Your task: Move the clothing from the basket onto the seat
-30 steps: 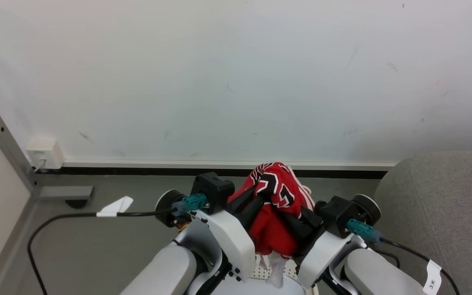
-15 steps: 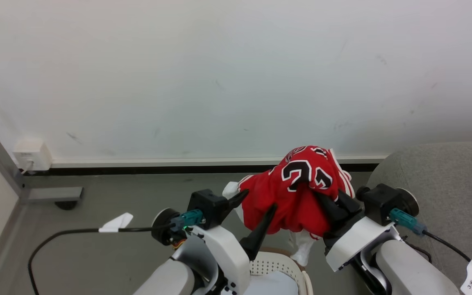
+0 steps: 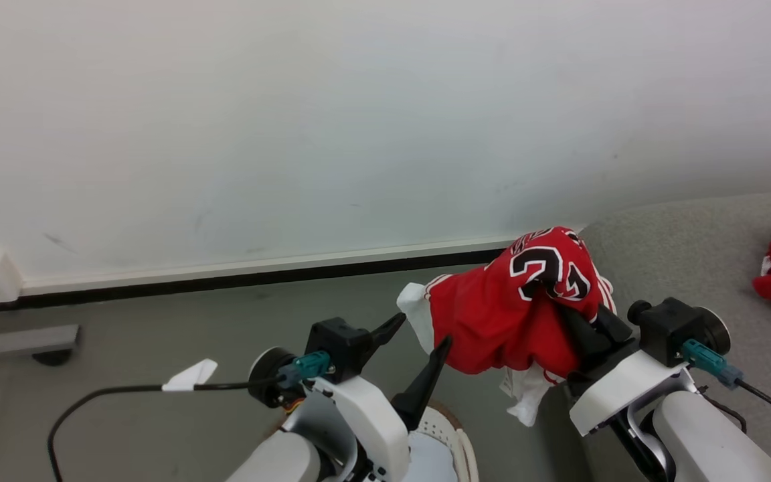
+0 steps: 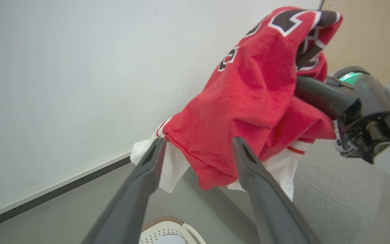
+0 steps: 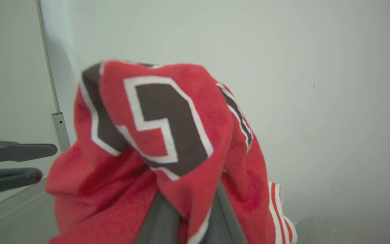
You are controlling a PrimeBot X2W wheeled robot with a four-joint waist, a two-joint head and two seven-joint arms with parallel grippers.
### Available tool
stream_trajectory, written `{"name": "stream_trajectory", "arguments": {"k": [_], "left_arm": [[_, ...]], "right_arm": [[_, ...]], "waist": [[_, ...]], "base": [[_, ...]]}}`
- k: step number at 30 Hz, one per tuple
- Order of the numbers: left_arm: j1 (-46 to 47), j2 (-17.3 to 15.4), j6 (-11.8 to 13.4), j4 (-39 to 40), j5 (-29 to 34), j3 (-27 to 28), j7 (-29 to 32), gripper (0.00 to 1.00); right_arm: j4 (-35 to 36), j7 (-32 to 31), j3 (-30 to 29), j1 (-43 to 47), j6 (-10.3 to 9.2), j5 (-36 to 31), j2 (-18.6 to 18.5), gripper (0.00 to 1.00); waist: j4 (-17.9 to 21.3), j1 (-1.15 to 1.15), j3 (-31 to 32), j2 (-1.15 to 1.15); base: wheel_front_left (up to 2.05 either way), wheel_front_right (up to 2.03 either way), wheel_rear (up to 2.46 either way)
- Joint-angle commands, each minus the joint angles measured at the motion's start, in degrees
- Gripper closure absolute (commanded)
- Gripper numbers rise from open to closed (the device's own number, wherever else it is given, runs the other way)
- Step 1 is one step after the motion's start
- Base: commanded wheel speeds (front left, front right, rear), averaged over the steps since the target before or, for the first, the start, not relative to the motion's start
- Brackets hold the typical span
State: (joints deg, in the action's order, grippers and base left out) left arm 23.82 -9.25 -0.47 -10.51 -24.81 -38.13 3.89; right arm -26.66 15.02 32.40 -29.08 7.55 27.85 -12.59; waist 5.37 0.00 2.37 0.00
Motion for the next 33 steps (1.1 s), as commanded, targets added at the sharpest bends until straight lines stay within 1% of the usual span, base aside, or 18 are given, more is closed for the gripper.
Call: {"name": "stream_trajectory", "arguments": {"k": [1, 12, 16, 19, 22, 26, 29, 33], "left_arm": [[-0.6, 0.0, 0.1, -0.1, -0.1, 0.0, -0.4, 0.0], [0.5, 1.5, -0.3, -1.2, -0.1, -1.2, -2.3, 0.0], [1.0, 2.5, -0.8, -1.8, -0.2, -2.2, -3.0, 0.0], [1.6, 3.0, -1.1, -2.4, 0.0, -3.0, -3.5, 0.0], [1.9, 3.6, -1.5, -2.8, 0.2, -3.8, -4.0, 0.0], [2.9, 4.0, -2.0, -3.3, 0.6, -4.7, -5.0, 0.0], [3.8, 3.9, -2.3, -4.1, 1.2, -5.2, -5.6, 0.0], [4.9, 3.9, -2.8, -5.0, 1.7, -5.7, -6.5, 0.0]], "right_arm": [[0.2, 0.2, -0.3, 0.6, -0.13, -0.1, -0.4, 1.0], [0.6, 0.2, -2.9, 1.6, -0.13, -0.3, -3.2, 1.0], [0.9, 0.2, -4.3, 2.6, -0.13, -0.4, -4.1, 1.0], [1.2, 0.2, -5.7, 3.3, -0.13, -0.4, -4.7, 1.0], [1.7, 0.2, -7.0, 3.9, -0.13, -0.6, -4.9, 1.0], [2.3, 0.2, -10.6, 3.3, -0.13, -1.4, -5.3, 1.0], [2.9, 0.2, -14.1, 1.2, -0.13, -2.5, -5.4, 1.0], [1.1, 0.2, -18.4, -3.3, -0.13, -3.1, -5.9, 1.0]], "waist": [[1.8, 0.0, -0.4, 0.0], [11.2, 0.0, -2.2, 0.0], [13.6, 0.0, -3.1, 0.0], [14.7, 0.0, -3.8, 0.0], [14.8, 0.0, -4.6, 0.0], [13.7, 0.0, -7.1, 0.0], [12.3, 0.0, -9.6, 0.0], [10.3, 0.0, -13.1, 0.0]], "base": [[0.0, 0.0, 0.0], [0.0, 0.0, 0.0], [0.0, 0.0, 0.0], [0.0, 0.0, 0.0], [0.0, 0.0, 0.0], [0.0, 0.0, 0.0], [0.0, 0.0, 0.0], [0.0, 0.0, 0.0]]}}
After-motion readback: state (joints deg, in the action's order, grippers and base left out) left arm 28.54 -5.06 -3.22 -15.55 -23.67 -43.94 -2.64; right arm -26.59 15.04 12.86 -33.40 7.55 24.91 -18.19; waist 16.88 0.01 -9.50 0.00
